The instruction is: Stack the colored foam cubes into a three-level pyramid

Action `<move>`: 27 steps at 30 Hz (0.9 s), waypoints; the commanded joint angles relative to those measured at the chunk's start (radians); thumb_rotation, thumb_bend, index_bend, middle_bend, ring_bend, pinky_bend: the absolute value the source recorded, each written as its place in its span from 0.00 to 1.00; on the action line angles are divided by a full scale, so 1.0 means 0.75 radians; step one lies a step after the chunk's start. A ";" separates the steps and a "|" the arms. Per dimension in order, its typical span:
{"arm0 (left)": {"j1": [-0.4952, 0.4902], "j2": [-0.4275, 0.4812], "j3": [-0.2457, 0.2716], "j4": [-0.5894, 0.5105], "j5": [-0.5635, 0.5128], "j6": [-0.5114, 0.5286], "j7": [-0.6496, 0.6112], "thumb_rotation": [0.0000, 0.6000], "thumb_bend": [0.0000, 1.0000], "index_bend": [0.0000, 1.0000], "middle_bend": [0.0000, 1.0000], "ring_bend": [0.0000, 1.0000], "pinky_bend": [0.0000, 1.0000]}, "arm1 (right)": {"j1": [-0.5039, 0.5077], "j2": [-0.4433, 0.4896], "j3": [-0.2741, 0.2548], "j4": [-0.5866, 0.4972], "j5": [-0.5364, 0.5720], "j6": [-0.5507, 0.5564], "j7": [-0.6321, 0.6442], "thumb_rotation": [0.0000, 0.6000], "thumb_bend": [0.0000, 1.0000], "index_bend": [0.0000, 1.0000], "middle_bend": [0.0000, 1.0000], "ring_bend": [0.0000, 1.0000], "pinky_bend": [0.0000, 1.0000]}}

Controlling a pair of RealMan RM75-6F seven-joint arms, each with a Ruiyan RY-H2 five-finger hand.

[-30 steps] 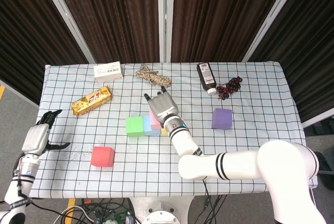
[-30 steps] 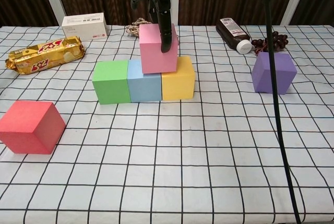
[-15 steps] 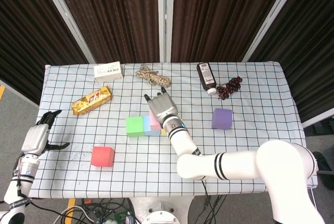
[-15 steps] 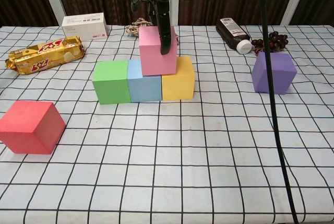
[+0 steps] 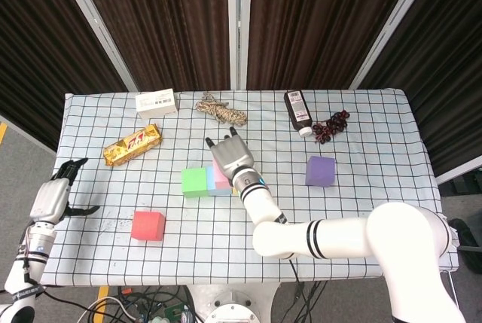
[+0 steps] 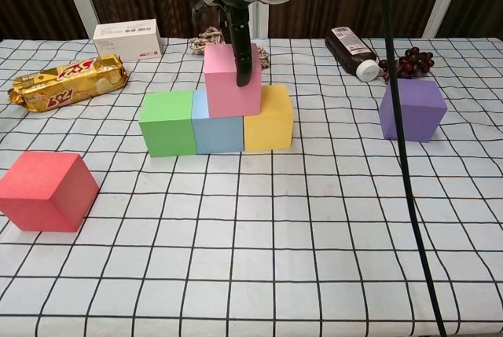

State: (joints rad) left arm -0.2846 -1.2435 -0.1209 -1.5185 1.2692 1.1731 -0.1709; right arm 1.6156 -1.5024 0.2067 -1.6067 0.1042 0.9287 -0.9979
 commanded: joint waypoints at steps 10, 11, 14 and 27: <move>-0.001 -0.003 0.001 0.007 0.003 -0.003 -0.008 1.00 0.00 0.08 0.10 0.03 0.18 | -0.011 -0.004 0.008 0.003 -0.016 0.000 0.007 1.00 0.07 0.00 0.51 0.18 0.00; -0.001 -0.003 0.001 0.007 0.003 -0.003 -0.008 1.00 0.00 0.08 0.10 0.03 0.18 | -0.012 -0.003 0.008 0.002 -0.018 0.000 0.006 1.00 0.07 0.00 0.51 0.18 0.00; -0.001 -0.002 0.000 0.005 0.004 -0.001 -0.008 1.00 0.00 0.08 0.10 0.03 0.18 | -0.014 0.001 0.010 0.003 -0.018 -0.002 0.007 1.00 0.07 0.00 0.51 0.18 0.00; -0.003 -0.005 0.001 0.004 0.003 -0.005 -0.001 1.00 0.00 0.08 0.10 0.03 0.18 | -0.019 -0.005 0.005 0.005 -0.026 -0.009 0.006 1.00 0.07 0.00 0.51 0.18 0.00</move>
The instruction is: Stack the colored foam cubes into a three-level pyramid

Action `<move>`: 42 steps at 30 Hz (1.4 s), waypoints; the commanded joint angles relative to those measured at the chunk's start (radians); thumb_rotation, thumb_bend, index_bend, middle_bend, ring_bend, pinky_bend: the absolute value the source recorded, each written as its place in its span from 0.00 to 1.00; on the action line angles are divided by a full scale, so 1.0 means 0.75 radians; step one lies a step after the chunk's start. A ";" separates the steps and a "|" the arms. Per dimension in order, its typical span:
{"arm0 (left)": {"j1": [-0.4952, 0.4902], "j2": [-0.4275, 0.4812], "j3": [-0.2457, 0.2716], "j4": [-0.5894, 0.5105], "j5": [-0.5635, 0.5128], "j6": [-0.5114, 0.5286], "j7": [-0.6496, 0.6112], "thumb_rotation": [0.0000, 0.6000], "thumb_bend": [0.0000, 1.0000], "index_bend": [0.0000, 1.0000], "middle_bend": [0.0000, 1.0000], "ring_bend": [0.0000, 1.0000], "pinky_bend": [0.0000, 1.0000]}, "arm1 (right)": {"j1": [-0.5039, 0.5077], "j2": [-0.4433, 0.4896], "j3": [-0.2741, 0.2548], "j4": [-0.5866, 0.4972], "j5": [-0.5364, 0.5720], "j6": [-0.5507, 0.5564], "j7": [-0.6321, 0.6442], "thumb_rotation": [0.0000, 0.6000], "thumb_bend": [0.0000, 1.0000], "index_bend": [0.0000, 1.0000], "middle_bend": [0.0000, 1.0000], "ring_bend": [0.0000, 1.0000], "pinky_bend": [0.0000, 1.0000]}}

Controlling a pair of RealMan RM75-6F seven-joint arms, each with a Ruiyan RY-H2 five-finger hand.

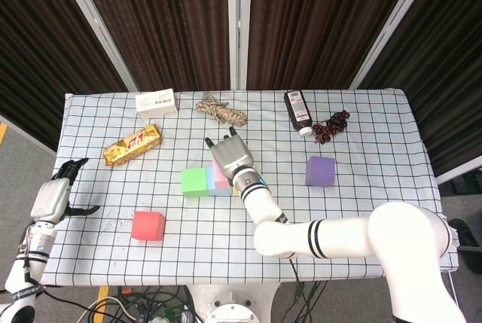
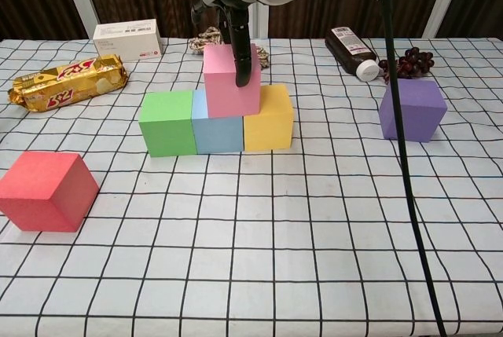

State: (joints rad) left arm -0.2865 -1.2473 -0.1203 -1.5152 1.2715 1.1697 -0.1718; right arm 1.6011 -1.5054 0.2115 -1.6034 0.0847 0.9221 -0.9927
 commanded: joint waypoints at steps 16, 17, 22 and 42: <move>-0.001 -0.002 -0.001 0.007 -0.002 -0.006 -0.009 1.00 0.00 0.08 0.10 0.03 0.18 | -0.002 -0.014 -0.002 0.030 0.015 -0.009 -0.006 1.00 0.07 0.00 0.51 0.18 0.00; -0.001 -0.002 -0.001 0.006 -0.002 -0.005 -0.009 1.00 0.00 0.08 0.10 0.03 0.18 | -0.003 -0.015 -0.002 0.031 0.016 -0.011 -0.006 1.00 0.07 0.00 0.51 0.18 0.00; 0.000 -0.002 0.000 0.008 -0.004 -0.006 -0.011 1.00 0.00 0.08 0.10 0.03 0.18 | -0.004 -0.016 0.001 0.031 0.017 -0.017 -0.003 1.00 0.07 0.00 0.50 0.18 0.00; 0.005 -0.002 0.002 0.009 0.001 -0.001 -0.020 1.00 0.00 0.08 0.10 0.03 0.18 | -0.013 0.004 0.005 0.015 0.009 -0.050 0.035 1.00 0.00 0.00 0.23 0.08 0.00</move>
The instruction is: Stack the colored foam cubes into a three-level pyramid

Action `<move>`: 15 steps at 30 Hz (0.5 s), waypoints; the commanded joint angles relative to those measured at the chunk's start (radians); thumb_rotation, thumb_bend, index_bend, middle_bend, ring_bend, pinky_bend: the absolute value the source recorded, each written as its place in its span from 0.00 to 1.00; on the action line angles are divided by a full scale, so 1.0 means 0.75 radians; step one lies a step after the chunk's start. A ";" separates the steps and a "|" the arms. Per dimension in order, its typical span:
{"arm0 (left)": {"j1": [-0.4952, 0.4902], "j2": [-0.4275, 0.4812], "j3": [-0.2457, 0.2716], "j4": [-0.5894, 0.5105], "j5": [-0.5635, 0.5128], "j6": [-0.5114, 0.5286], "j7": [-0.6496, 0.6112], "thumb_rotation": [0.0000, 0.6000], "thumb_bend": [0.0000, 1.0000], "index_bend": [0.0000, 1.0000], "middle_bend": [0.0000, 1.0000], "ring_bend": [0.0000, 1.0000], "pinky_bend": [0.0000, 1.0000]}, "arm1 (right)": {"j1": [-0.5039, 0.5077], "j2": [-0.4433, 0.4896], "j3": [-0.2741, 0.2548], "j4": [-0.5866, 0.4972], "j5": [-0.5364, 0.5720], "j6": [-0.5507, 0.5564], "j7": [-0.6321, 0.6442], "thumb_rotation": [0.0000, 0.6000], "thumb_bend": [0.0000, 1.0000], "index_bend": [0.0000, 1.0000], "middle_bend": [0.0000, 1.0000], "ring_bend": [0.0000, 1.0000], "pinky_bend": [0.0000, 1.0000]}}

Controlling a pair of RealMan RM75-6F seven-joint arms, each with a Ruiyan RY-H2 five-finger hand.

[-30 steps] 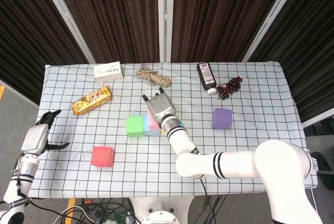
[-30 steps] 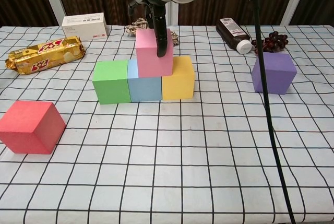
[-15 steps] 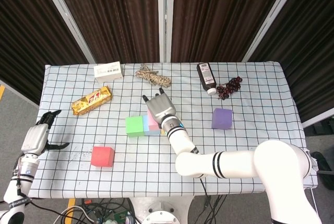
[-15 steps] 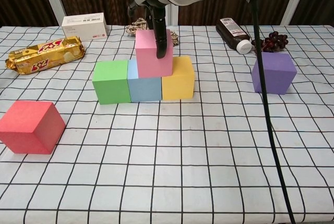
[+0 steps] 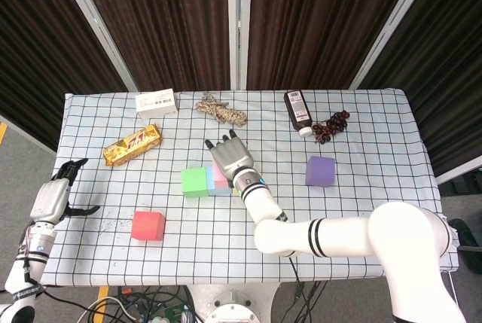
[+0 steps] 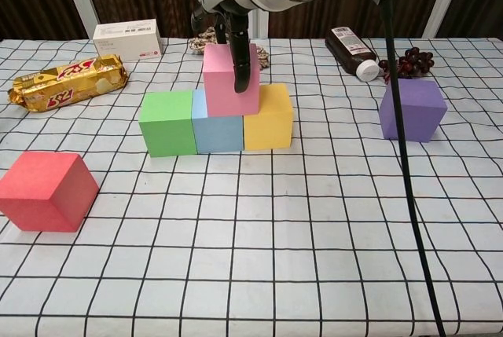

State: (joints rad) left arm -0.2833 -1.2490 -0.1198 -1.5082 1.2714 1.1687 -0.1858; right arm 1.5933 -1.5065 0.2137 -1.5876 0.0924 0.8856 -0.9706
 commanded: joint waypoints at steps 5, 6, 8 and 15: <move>-0.007 0.016 0.027 -0.014 0.053 -0.035 -0.074 1.00 0.00 0.08 0.10 0.03 0.18 | -0.034 0.067 0.029 -0.067 -0.043 -0.001 0.068 1.00 0.00 0.00 0.18 0.05 0.00; -0.012 0.025 0.034 -0.017 0.071 -0.048 -0.096 1.00 0.00 0.08 0.10 0.03 0.17 | -0.049 0.093 0.040 -0.091 -0.062 0.003 0.093 1.00 0.00 0.00 0.18 0.05 0.00; -0.020 0.042 0.045 -0.023 0.094 -0.065 -0.115 1.00 0.00 0.08 0.09 0.02 0.17 | -0.076 0.136 0.059 -0.129 -0.096 0.009 0.138 1.00 0.00 0.00 0.17 0.04 0.00; -0.003 0.077 0.093 -0.101 0.155 -0.049 -0.117 1.00 0.00 0.08 0.09 0.01 0.17 | -0.213 0.324 0.105 -0.270 -0.259 0.035 0.318 1.00 0.00 0.00 0.17 0.04 0.00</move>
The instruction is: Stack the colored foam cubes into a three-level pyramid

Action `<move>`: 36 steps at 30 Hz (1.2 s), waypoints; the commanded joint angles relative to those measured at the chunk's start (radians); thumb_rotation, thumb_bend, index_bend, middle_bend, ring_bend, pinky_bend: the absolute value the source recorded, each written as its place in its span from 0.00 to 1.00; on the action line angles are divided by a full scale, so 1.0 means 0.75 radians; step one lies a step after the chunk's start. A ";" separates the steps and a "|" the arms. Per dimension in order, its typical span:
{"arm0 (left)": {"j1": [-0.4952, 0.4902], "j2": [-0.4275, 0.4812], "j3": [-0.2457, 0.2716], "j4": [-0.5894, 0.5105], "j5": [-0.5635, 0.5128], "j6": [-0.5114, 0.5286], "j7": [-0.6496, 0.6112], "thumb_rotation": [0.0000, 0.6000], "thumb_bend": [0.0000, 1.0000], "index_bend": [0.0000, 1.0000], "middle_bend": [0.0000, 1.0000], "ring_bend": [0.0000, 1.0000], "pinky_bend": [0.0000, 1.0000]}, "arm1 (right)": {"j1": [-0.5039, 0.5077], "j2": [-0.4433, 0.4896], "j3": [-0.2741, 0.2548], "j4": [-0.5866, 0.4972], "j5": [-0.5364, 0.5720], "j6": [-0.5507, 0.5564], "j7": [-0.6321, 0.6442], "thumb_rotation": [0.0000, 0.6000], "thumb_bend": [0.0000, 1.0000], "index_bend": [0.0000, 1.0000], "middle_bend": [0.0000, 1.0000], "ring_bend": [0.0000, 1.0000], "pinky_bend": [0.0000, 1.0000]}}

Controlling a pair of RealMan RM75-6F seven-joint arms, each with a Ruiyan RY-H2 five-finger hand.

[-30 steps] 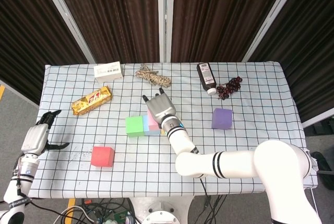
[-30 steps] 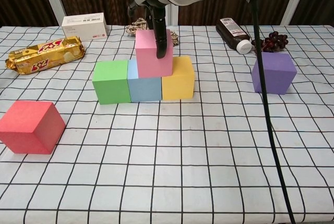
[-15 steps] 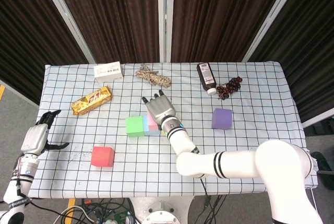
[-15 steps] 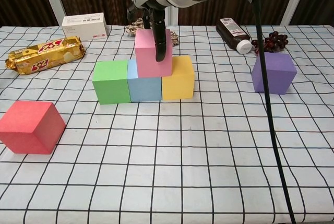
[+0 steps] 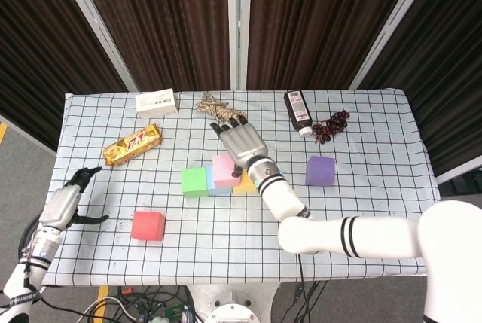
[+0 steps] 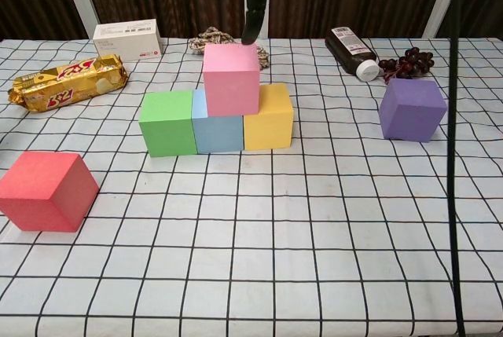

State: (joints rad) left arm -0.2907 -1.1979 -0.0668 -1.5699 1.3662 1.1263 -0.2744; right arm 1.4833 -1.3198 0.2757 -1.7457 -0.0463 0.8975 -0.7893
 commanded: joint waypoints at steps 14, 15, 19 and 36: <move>0.013 -0.059 0.125 -0.151 0.080 -0.014 0.227 1.00 0.00 0.07 0.09 0.00 0.16 | -0.271 0.262 -0.023 -0.130 -0.263 -0.046 0.306 1.00 0.00 0.00 0.17 0.03 0.00; 0.013 -0.066 0.124 -0.157 0.070 -0.016 0.243 1.00 0.00 0.07 0.09 0.00 0.16 | -0.279 0.265 -0.027 -0.131 -0.278 -0.050 0.316 1.00 0.00 0.00 0.17 0.03 0.00; -0.002 -0.086 0.126 -0.190 0.061 -0.041 0.267 1.00 0.00 0.07 0.09 0.00 0.16 | -0.313 0.271 -0.043 -0.131 -0.339 -0.059 0.360 1.00 0.00 0.00 0.17 0.03 0.00; -0.011 -0.271 0.074 -0.147 -0.047 0.023 0.555 1.00 0.00 0.07 0.21 0.00 0.16 | -0.417 0.326 -0.079 -0.139 -0.487 -0.067 0.492 1.00 0.00 0.00 0.17 0.03 0.00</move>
State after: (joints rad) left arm -0.2965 -1.3882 -0.0055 -1.6897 1.3467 1.1419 0.1213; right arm 1.1757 -1.0810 0.2179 -1.8455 -0.4054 0.8449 -0.4254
